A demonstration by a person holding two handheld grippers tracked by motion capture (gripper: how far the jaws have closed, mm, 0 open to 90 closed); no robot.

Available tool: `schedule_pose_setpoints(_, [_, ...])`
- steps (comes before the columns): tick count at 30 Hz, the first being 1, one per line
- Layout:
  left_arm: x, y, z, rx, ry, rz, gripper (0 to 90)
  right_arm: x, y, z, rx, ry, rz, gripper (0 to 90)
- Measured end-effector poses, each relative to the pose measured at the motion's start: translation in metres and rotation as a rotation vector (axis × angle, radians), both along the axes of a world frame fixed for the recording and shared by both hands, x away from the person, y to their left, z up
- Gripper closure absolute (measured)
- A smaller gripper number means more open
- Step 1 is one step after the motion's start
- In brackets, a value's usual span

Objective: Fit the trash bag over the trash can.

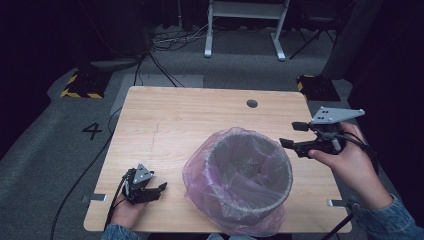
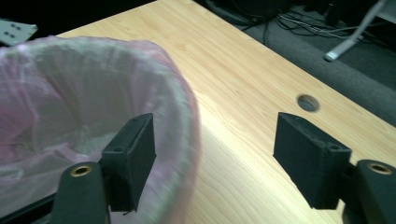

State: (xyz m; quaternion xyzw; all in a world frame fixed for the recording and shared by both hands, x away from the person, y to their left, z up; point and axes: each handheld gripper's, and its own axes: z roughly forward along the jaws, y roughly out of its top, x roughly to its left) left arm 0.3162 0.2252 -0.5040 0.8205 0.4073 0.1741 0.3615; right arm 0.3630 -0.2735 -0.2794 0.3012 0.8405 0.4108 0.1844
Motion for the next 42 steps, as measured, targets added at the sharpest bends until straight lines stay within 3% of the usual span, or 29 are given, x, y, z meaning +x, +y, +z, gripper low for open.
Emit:
schedule_pose_setpoints(7, [0.003, 0.005, 0.000, 0.003, 0.003, -0.015, 31.4, -0.003, -0.039, -0.007, 0.017, -0.017, -0.101, 28.9])
schedule_pose_setpoints(13, [0.003, 0.010, 0.000, 0.003, 0.003, -0.032, 30.1, -0.007, -0.065, -0.020, 0.011, 0.007, -0.153, 28.9])
schedule_pose_setpoints(24, [0.003, 0.011, 0.000, 0.003, 0.003, -0.024, 29.8, -0.015, -0.106, -0.069, 0.025, 0.049, -0.248, 28.9])
schedule_pose_setpoints(32, [0.003, 0.010, 0.000, 0.004, 0.004, -0.020, 29.7, -0.023, -0.115, -0.104, 0.023, 0.057, -0.245, 28.6])
schedule_pose_setpoints(36, [0.003, 0.010, 0.000, 0.004, 0.004, -0.019, 29.7, -0.033, -0.111, -0.112, -0.012, 0.001, -0.228, 28.6])
schedule_pose_setpoints(42, [0.003, 0.010, 0.000, 0.004, 0.004, -0.020, 29.7, -0.041, -0.107, -0.136, 0.032, 0.017, -0.240, 28.3])
